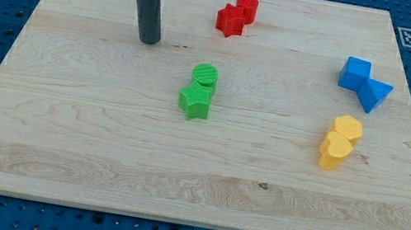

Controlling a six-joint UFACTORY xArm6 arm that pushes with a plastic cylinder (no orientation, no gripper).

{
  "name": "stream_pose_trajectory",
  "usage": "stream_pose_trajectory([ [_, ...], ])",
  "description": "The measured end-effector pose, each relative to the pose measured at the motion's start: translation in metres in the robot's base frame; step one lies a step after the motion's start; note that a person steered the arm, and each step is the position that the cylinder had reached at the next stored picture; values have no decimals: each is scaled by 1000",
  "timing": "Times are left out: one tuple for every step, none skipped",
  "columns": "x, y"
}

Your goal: Move the green star diagonally bottom left to the green circle

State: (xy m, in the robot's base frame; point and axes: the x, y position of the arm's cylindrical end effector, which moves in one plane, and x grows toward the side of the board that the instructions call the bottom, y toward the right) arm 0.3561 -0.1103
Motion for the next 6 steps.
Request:
stream_pose_trajectory([
  [0,4],
  [0,40],
  [4,78],
  [14,106],
  [21,117],
  [51,138],
])
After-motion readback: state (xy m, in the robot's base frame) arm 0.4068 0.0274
